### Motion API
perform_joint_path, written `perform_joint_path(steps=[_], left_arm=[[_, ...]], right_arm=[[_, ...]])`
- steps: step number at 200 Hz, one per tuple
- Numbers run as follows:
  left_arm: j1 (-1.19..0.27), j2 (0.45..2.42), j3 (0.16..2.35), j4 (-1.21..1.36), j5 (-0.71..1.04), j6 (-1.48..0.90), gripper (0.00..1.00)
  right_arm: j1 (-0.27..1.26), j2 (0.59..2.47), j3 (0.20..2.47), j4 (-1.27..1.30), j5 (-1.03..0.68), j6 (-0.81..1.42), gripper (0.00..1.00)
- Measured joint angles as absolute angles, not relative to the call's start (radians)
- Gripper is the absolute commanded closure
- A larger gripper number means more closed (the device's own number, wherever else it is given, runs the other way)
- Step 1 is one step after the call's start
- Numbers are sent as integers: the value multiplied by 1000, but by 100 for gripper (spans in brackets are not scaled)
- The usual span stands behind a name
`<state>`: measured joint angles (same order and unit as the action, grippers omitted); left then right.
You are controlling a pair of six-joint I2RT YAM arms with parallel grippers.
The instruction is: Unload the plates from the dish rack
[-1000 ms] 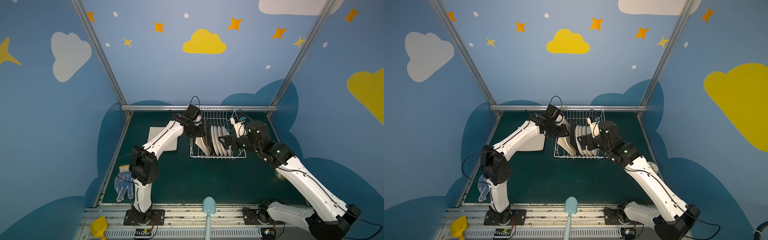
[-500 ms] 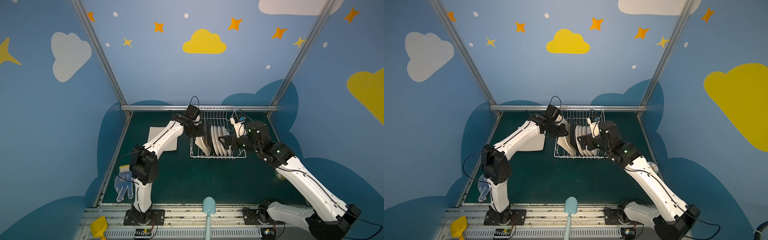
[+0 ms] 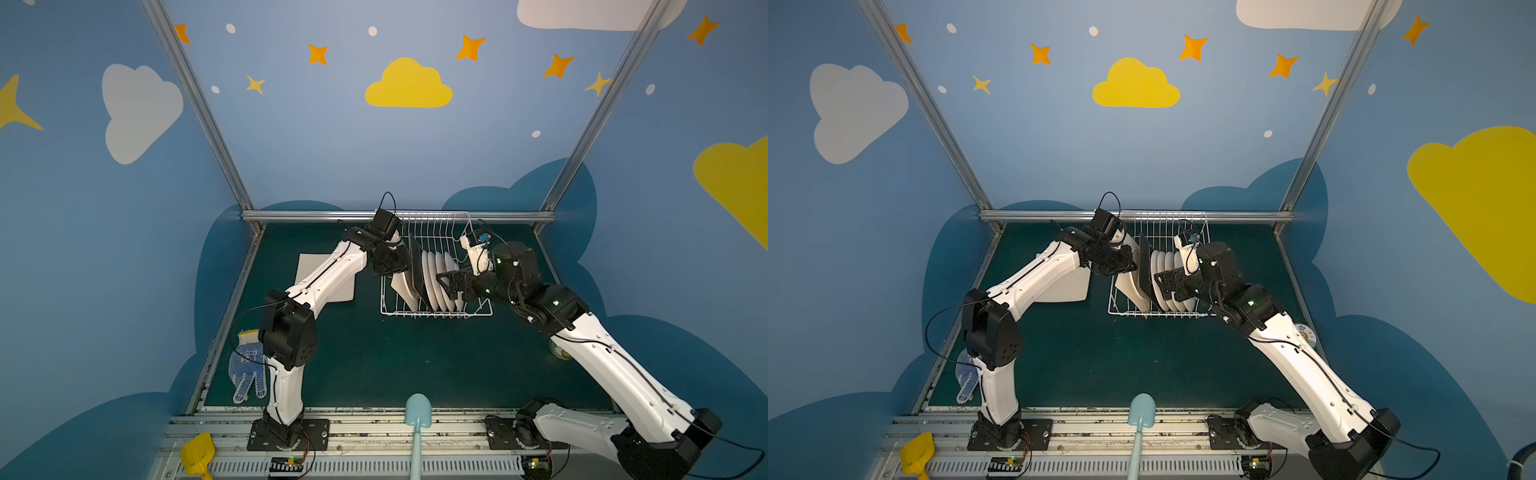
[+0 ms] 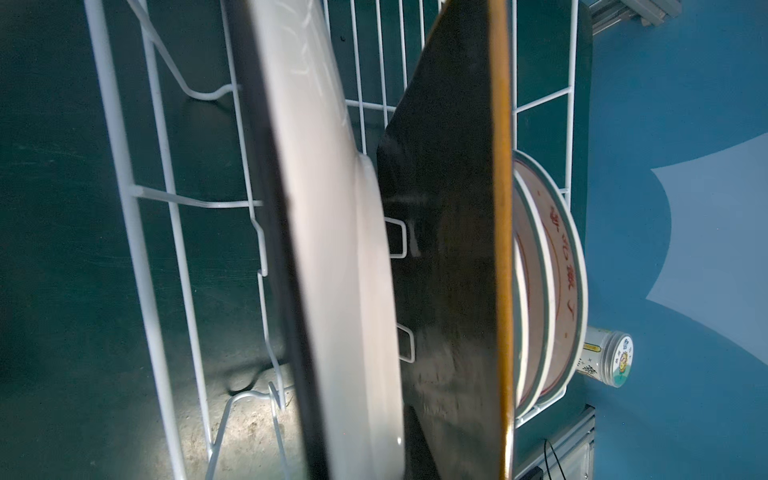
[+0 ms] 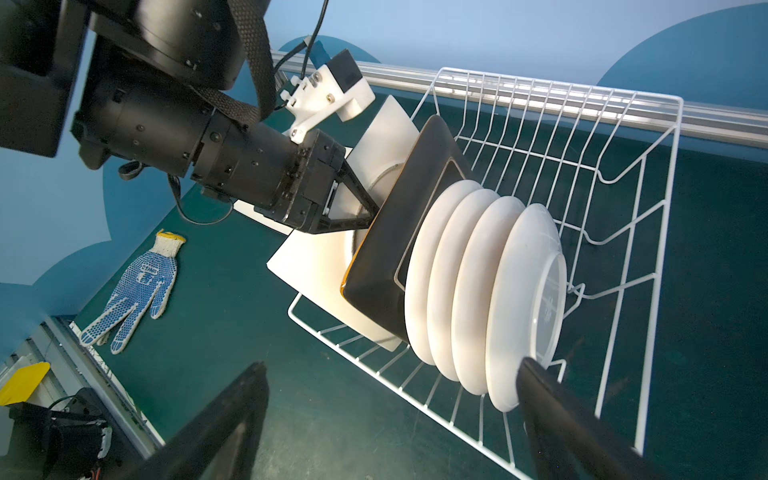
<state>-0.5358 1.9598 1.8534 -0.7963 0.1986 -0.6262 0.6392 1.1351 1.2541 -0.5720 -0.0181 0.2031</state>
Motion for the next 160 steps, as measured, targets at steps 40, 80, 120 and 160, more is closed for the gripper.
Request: perform_joint_path(steps=[40,80,120,160], left_arm=[[-534,1954,1845,-789,205,-631,97],[-529,1927,1806,-755,216,-633,97],[-516,1914,1788,-743,240,-637,97],[-501,1870,1752,-723,273,-644,97]], right_arm=[[639,1135,1254,-572,-18,203,8],[639,1133,1245,-557,-14,206,7],[639,1131,1237,-544,-7,213,8],[639,1130,1236,-535,0,228,8]])
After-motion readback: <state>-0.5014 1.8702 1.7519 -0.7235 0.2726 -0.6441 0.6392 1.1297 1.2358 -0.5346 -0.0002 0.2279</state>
